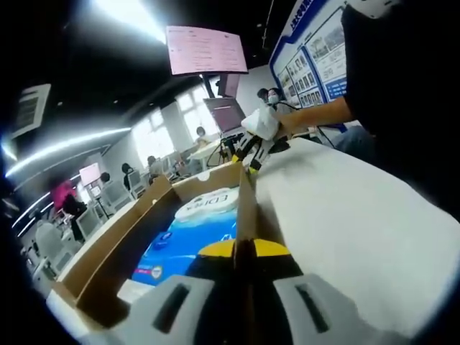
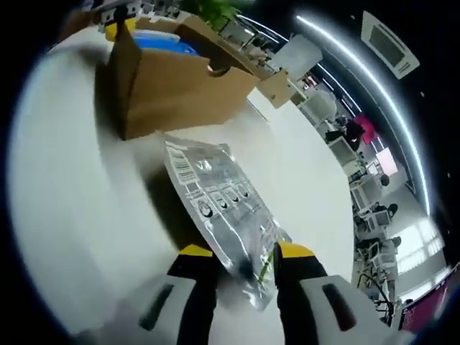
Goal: Operate the shoe box by opening the lid, removing the specified soft item, and placing it in the target area until the item is outside and the box remains undamaged.
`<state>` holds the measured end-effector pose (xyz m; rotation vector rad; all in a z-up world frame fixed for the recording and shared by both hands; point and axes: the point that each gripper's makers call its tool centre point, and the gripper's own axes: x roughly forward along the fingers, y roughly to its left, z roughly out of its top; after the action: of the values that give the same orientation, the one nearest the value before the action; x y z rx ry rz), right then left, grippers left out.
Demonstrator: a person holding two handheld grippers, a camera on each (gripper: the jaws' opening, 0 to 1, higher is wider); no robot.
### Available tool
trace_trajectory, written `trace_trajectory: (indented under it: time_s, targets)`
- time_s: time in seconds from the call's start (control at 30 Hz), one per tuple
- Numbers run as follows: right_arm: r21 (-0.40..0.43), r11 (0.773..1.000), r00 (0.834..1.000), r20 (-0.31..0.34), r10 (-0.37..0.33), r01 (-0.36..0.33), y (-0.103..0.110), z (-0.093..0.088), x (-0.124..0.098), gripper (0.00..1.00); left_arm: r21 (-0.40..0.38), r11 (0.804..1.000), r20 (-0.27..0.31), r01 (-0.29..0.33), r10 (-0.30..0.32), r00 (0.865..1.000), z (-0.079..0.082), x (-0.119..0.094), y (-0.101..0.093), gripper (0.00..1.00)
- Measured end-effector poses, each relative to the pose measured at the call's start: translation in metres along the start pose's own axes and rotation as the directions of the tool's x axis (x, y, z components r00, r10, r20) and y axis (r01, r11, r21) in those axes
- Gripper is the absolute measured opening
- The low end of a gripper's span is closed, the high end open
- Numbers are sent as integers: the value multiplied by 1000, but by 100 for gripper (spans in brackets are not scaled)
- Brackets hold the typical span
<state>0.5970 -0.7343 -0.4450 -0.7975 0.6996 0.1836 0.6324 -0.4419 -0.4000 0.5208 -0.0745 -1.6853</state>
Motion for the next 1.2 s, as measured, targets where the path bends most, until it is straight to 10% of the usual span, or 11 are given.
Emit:
trace_trajectory:
  time_s: [0.73,1.2]
  targets:
    - [97,994,999,-22,43,-41,8,-4,-13,35,4,1000,-1,0,0,1000,0,0,0,7]
    - [268,959,993,89,71,-93,14,16,0,37,7,1000,-2,2,-2,1000,0,-1,-1,7]
